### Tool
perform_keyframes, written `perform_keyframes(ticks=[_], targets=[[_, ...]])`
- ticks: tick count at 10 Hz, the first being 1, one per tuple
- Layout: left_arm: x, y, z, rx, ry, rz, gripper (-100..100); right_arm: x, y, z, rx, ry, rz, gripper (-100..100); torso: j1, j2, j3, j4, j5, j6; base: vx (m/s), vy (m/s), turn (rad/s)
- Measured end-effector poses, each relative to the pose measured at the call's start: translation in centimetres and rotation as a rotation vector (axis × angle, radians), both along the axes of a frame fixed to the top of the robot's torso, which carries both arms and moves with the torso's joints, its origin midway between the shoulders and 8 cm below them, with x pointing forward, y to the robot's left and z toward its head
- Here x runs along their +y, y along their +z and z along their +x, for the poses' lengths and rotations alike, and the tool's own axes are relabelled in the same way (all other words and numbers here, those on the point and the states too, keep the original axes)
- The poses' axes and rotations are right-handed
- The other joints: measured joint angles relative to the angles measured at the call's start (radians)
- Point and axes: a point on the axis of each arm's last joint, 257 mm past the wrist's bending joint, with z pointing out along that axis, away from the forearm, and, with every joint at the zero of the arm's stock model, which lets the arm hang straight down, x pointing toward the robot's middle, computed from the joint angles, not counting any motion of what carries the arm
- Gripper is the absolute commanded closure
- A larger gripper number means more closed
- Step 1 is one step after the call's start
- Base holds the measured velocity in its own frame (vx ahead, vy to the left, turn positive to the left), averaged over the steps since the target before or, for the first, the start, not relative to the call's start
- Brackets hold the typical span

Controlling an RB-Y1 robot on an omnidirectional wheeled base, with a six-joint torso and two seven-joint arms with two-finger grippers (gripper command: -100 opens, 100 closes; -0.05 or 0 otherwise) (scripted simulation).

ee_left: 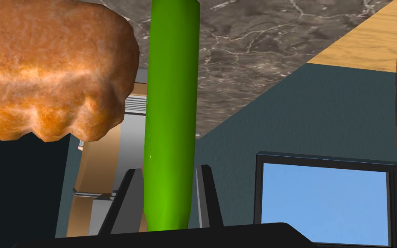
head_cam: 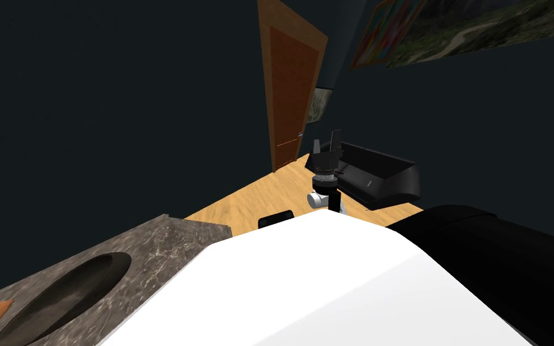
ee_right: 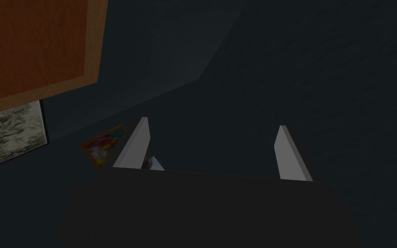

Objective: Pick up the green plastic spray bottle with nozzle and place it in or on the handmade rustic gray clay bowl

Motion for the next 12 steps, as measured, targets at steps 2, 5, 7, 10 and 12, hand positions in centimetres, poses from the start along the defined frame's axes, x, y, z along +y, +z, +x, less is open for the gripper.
perform_keyframes(ticks=[2,5,7,10,12], targets=[[0.4,1.3,0.2,-0.018,0.013,0.013,100,0.0,0.0,0.0,0.0,0.0,0.0,0,0.007,0.003,0.002,0.001,0.002,-0.001,0.028,-0.05,-0.004],[0.8,3.5,0.7,-0.037,0.025,0.03,100,0.0,0.0,0.0,0.0,0.0,0.0,0,0.005,0.002,0.002,0.001,0.002,-0.001,0.068,-0.134,-0.016],[1.1,4.9,1.2,-0.048,0.029,0.043,100,0.0,0.0,0.0,0.0,0.0,0.0,0,0.002,0.0,0.0,0.0,0.001,-0.001,0.101,-0.122,0.001],[1.4,6.9,1.9,-0.059,0.029,0.053,100,0.0,0.0,0.0,0.0,0.0,0.0,0,0.006,-0.002,-0.001,0.0,0.001,0.0,0.12,-0.107,0.0],[1.3,7.6,2.5,-0.035,0.016,0.036,100,0.0,0.0,0.0,0.0,0.0,0.0,0,0.005,-0.006,-0.004,-0.002,0.002,0.001,0.153,-0.096,-0.038]])
